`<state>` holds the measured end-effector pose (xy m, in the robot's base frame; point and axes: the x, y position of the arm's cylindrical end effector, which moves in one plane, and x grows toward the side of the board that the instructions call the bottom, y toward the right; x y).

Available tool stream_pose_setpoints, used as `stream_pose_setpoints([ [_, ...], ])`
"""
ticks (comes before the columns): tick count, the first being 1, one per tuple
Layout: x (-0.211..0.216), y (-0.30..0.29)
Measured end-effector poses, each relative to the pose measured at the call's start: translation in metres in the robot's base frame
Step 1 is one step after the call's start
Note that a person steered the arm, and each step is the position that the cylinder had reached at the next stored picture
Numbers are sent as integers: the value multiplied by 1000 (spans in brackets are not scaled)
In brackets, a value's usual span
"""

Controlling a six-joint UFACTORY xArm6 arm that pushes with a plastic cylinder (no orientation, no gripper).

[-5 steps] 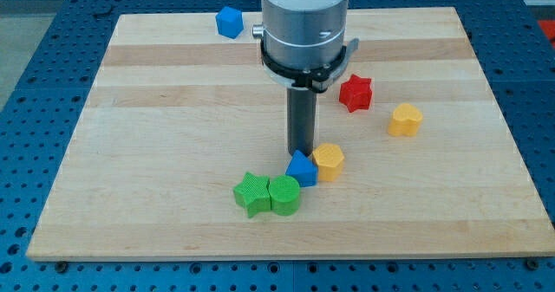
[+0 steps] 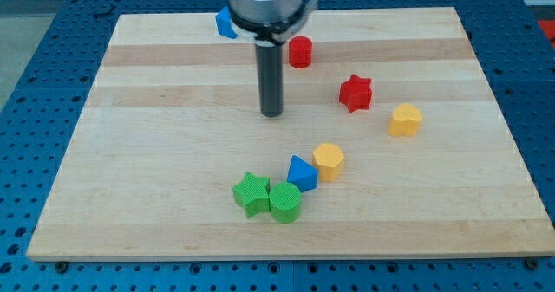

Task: Point your arm towards blue cube

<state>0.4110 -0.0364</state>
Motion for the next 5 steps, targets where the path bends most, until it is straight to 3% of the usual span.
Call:
stream_pose_setpoints([
  [3,-11,-28],
  [5,-50,-55],
])
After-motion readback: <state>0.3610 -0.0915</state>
